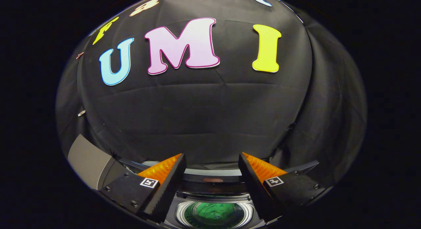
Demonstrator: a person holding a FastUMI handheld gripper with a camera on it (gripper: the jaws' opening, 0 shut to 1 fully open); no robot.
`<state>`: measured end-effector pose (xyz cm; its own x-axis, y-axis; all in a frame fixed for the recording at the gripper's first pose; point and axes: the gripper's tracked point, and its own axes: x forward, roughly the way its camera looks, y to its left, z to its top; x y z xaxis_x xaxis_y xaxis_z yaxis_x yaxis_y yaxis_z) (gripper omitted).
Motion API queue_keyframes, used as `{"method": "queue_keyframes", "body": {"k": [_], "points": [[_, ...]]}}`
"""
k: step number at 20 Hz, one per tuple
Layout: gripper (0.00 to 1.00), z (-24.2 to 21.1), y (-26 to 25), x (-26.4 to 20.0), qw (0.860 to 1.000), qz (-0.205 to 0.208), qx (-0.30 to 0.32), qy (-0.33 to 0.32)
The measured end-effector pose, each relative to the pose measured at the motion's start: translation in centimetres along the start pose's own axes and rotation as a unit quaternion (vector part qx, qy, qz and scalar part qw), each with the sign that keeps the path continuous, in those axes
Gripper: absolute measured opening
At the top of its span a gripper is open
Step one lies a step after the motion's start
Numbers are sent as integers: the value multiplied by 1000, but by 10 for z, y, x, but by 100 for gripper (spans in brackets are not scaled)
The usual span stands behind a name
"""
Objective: Put the clothes into the washing machine and then close the washing machine lid.
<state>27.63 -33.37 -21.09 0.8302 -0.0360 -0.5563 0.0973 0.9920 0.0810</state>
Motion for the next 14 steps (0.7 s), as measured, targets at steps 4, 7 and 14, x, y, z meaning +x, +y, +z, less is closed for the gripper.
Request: {"method": "queue_keyframes", "body": {"k": [4, 7, 14], "points": [[100, -1, -2, 0, 1000, -12, -6, -12], [100, -2, -1, 1, 1000, -17, -5, -8], [100, -2, -1, 0, 1000, -18, -7, -13]]}}
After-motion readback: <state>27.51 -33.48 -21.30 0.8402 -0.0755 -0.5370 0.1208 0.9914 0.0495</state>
